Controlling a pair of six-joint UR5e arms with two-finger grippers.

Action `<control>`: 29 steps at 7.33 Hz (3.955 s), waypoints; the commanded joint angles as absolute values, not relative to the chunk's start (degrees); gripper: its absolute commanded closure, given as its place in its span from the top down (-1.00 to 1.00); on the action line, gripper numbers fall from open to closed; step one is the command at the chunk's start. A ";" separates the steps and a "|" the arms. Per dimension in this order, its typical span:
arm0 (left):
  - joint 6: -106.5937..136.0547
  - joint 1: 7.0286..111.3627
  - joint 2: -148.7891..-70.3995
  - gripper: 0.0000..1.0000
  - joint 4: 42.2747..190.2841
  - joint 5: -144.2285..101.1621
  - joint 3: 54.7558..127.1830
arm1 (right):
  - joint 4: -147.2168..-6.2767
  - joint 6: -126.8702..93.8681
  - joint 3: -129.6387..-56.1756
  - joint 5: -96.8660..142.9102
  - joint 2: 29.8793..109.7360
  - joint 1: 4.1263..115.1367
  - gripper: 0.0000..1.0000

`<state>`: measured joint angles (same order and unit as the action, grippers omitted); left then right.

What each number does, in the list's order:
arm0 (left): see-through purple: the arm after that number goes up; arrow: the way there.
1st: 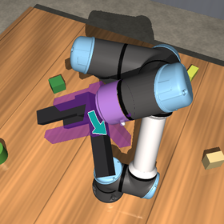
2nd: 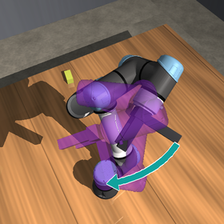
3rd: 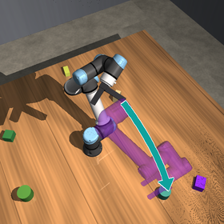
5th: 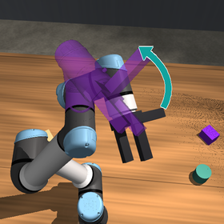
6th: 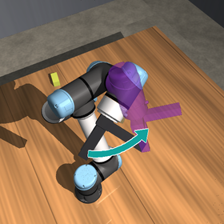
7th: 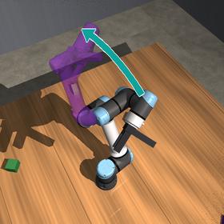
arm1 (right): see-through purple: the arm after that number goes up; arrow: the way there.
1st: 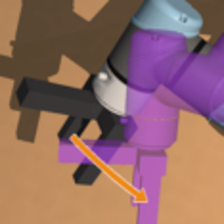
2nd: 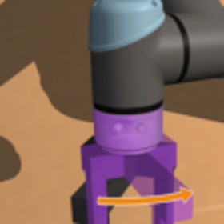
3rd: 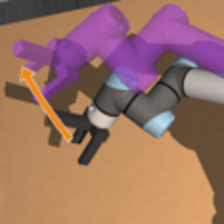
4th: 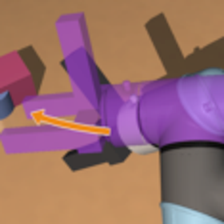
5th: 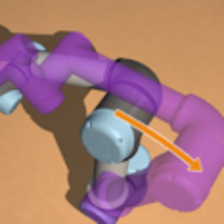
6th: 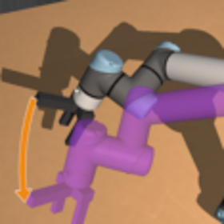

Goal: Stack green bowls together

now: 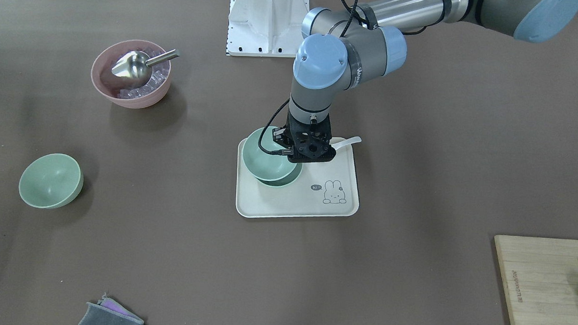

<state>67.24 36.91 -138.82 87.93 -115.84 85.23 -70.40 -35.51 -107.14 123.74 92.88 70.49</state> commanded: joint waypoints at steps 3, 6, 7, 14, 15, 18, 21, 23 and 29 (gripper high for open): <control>66.97 36.91 -137.65 -1.00 90.51 -115.84 85.17 | -70.40 -35.51 -107.14 123.66 92.81 70.49 0.98; 66.97 36.91 -136.41 -1.00 94.04 -115.84 84.46 | -70.40 -35.51 -107.14 123.66 92.81 70.49 0.98; 66.97 36.91 -136.32 -1.00 94.04 -115.84 84.46 | -70.40 -35.51 -107.14 123.66 92.81 70.49 0.98; 66.97 36.91 -136.32 -1.00 94.57 -115.84 83.94 | -70.40 -35.51 -107.14 123.66 92.81 70.49 0.98; 66.97 36.91 -136.32 -1.00 95.70 -115.93 83.07 | -70.40 -35.51 -107.14 123.66 92.81 70.49 0.98; 66.97 36.91 -136.23 -1.00 97.12 -115.84 82.35 | -70.40 -35.51 -107.14 123.66 92.81 70.49 0.98; 66.97 36.83 -136.23 -1.00 97.12 -115.84 82.35 | -70.40 -35.51 -107.14 123.66 92.81 70.49 0.98; 66.97 36.83 -136.23 -0.14 97.21 -115.93 82.35 | -70.40 -35.51 -107.23 123.66 92.81 70.49 0.98; 61.23 39.88 -129.59 0.97 93.37 -116.45 92.49 | -70.49 -38.91 -107.40 123.75 91.41 70.05 0.98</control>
<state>65.57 38.22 -133.64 95.72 -116.21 87.22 -70.42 -36.75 -107.37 123.74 92.19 70.37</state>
